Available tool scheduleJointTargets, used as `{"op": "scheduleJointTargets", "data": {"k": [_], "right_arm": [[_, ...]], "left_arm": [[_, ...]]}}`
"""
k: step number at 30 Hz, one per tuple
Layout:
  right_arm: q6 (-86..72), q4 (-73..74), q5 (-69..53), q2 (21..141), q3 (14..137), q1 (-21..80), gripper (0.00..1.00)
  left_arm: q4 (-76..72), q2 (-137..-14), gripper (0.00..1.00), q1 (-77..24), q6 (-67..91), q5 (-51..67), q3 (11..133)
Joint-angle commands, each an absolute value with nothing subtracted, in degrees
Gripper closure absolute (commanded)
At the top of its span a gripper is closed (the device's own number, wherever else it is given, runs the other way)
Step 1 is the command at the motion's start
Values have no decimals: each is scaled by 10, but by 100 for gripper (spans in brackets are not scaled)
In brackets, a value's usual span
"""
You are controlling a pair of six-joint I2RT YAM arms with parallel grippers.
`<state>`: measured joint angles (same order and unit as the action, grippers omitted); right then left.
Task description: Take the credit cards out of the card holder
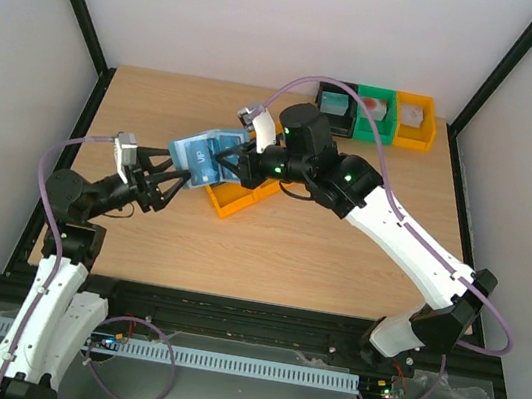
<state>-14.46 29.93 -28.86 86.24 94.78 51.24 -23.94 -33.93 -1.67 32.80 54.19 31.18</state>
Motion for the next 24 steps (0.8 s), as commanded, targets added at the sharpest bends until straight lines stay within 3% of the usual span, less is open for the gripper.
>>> {"op": "scheduleJointTargets", "data": {"k": [1, 12, 14, 16, 17, 19, 22, 24], "right_arm": [[-125, 302, -300, 847, 963, 512, 98], [-106, 251, -432, 832, 931, 512, 98], [-104, 237, -452, 829, 924, 512, 98], [-97, 228, -461, 823, 916, 511, 98], [-94, 224, -456, 818, 911, 511, 98], [-98, 211, -427, 807, 893, 506, 90], [-147, 180, -333, 783, 862, 479, 64], [-184, 172, -285, 773, 848, 449, 57]], "left_arm": [[-238, -337, 26, -20, 332, 547, 323], [-246, -337, 55, -32, 332, 568, 316], [-248, -337, 68, -35, 331, 574, 315], [-250, -336, 93, -36, 329, 580, 316], [-251, -336, 97, -36, 328, 582, 316], [-252, -334, 98, -36, 331, 581, 316], [-225, -328, 98, -36, 331, 535, 316], [-186, -324, 98, -35, 321, 473, 319]]}}
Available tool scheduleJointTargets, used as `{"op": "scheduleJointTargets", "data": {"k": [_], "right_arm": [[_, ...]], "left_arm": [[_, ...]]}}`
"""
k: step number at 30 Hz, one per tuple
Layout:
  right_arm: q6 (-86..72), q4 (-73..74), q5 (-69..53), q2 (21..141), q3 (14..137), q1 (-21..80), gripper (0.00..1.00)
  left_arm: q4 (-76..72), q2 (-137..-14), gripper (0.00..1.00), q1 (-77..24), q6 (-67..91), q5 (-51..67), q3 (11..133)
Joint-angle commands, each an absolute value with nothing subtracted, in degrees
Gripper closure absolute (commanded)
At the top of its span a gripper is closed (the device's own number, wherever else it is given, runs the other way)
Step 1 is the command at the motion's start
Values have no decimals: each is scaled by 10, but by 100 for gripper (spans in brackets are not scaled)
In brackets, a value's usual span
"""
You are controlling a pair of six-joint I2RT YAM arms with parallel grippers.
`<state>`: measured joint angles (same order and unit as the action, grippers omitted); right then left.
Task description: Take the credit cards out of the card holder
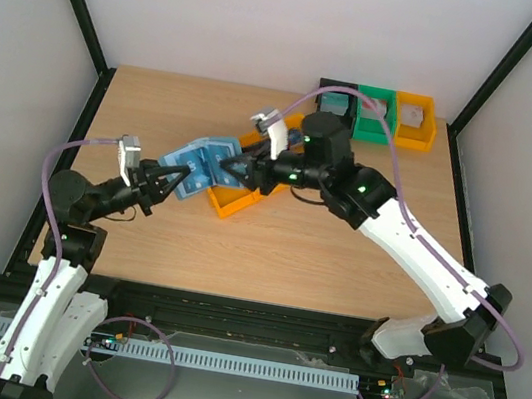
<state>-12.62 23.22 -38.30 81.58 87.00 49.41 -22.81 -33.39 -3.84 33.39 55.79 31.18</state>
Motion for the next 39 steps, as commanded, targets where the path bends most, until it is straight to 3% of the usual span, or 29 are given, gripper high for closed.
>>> {"op": "scheduleJointTargets", "data": {"k": [1, 5, 8, 15, 24, 34, 39], "right_arm": [[-201, 171, -264, 768, 842, 434, 56], [-220, 192, -214, 765, 839, 421, 57], [-237, 186, -292, 780, 848, 430, 66], [-282, 9, -475, 815, 817, 505, 75], [-276, 9, -432, 842, 821, 499, 77], [-282, 13, -478, 848, 808, 496, 76], [-289, -10, -524, 846, 800, 496, 86]], "left_arm": [[-163, -322, 98, -32, 315, 430, 322], [-98, -325, 98, -23, 293, 302, 334], [-90, -325, 98, -21, 293, 294, 332], [-189, -325, 98, -21, 349, 422, 324], [-320, -331, 98, -21, 407, 565, 323], [-369, -332, 98, -23, 414, 623, 322], [-376, -333, 98, -24, 418, 626, 323]]}}
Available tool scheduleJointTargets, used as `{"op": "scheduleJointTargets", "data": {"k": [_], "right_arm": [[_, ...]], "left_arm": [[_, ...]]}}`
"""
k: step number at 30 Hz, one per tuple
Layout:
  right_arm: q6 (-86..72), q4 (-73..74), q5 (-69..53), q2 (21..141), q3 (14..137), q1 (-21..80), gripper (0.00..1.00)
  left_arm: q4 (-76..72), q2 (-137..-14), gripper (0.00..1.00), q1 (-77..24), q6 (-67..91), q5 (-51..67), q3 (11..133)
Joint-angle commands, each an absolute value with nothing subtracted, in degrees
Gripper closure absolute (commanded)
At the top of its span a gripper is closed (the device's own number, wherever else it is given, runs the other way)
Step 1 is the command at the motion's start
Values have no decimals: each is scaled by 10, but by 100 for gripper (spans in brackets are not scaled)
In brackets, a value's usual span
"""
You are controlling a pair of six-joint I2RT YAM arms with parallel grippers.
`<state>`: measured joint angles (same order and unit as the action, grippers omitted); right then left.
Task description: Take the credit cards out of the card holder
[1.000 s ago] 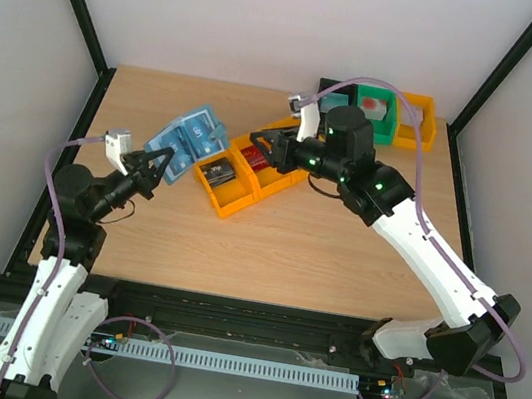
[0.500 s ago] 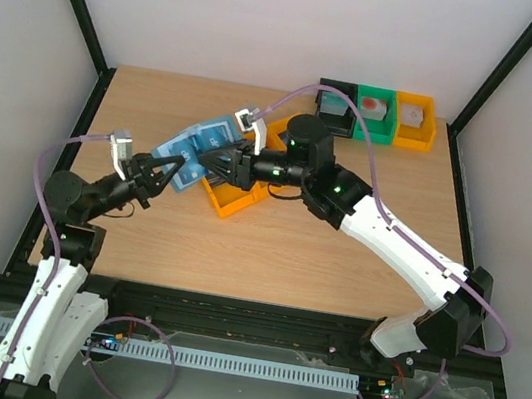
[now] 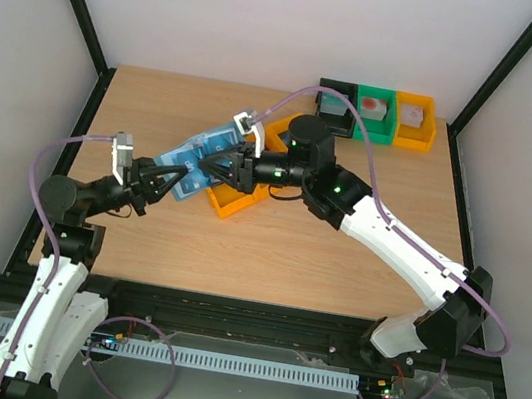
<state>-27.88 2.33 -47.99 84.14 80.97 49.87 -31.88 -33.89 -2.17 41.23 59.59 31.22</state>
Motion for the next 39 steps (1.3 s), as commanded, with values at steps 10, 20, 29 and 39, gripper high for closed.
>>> {"op": "scheduleJointTargets", "data": {"k": [10, 20, 29, 39], "right_arm": [[-283, -32, -564, 831, 799, 496, 98], [-281, -32, -531, 817, 793, 486, 98], [-282, -27, -529, 804, 783, 467, 98], [-303, -56, -556, 816, 771, 477, 97]], "left_arm": [[-361, -337, 97, -25, 425, 611, 322], [-364, -337, 82, -25, 443, 611, 316], [-359, -334, 83, -25, 446, 605, 314], [-345, -335, 98, -25, 425, 583, 315]]}}
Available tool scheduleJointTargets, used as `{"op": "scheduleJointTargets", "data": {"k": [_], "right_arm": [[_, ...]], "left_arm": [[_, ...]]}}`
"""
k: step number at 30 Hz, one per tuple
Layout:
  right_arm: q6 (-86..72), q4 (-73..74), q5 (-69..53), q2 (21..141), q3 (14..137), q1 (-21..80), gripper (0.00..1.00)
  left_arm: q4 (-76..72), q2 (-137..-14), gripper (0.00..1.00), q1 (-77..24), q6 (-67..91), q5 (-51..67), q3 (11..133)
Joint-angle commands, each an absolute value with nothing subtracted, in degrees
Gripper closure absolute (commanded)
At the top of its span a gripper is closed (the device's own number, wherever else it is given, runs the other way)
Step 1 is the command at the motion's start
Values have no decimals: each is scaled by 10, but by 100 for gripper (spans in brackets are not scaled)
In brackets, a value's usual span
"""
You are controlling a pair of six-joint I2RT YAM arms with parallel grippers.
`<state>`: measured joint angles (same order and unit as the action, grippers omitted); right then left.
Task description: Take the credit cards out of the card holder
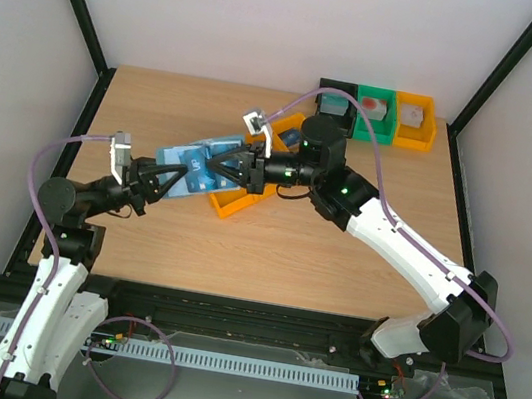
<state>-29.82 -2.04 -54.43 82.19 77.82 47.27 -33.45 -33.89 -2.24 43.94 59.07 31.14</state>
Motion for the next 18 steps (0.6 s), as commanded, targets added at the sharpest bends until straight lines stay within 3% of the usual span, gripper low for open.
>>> {"op": "scheduleJointTargets", "data": {"k": [1, 4, 7, 18], "right_arm": [[-304, -58, -557, 816, 768, 478, 93], [-307, -55, -559, 823, 767, 479, 89], [-293, -29, -552, 830, 775, 479, 98], [-288, -22, -516, 788, 744, 441, 98]], "left_arm": [[-344, -335, 98, -25, 425, 583, 314], [-337, -333, 98, -25, 420, 582, 315], [-332, -333, 98, -25, 418, 581, 315], [-305, -332, 98, -23, 418, 551, 313]]}}
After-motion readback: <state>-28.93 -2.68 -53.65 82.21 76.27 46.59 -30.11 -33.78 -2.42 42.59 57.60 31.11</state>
